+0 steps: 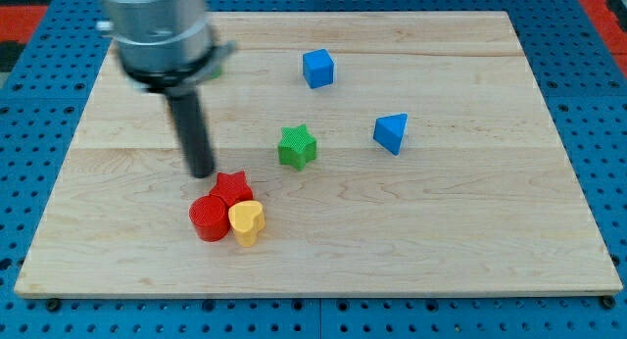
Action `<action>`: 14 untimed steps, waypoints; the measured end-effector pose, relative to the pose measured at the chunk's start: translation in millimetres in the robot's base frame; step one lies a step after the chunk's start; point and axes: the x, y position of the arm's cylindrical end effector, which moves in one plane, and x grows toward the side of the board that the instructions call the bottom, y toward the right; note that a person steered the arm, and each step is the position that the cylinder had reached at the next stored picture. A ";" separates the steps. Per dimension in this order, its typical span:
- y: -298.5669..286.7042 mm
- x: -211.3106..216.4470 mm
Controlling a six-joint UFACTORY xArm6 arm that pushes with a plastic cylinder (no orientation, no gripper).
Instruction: Slide red circle towards bottom right
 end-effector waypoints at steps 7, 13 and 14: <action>80.8 67.5; 78.7 129.8; 87.3 115.5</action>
